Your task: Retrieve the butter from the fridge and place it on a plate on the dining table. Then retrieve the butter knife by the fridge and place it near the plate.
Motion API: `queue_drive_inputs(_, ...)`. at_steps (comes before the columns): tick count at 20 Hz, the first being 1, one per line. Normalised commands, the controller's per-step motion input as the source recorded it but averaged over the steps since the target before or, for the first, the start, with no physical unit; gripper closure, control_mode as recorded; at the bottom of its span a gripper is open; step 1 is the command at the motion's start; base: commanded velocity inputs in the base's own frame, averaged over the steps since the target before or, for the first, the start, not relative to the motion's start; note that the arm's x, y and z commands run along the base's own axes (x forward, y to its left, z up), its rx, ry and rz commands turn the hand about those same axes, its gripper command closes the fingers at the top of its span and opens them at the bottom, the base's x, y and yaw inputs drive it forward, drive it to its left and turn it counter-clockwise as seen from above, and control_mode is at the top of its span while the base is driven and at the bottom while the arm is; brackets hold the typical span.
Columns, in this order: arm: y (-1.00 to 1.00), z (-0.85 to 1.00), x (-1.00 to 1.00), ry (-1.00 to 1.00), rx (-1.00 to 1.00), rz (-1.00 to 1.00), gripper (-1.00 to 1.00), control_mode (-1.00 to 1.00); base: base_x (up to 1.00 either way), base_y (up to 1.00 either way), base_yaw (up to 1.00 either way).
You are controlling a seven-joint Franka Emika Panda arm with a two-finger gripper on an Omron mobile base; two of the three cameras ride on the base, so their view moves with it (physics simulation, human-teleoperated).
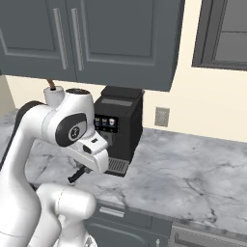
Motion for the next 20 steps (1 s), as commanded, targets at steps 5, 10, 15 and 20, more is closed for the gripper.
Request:
queue_drive_inputs(5, 0.00, 0.00, 0.00, 0.00, 0.00, 0.00, 1.00, 1.00, 0.00, 0.00, 0.00)
queue_drive_inputs(10, 0.00, 0.00, 0.00, 0.00, 0.00, 0.00, 1.00, 1.00, -0.01, -0.14, -0.22)
queue_drive_inputs(15, 0.00, 0.00, 0.00, 0.00, 0.00, 0.00, 1.00, 1.00, 0.00, -0.40, -0.44)
queue_drive_inputs(20, 0.00, 0.00, 0.00, 0.00, 0.00, 0.00, 1.00, 1.00, 0.09, -0.53, -0.53)
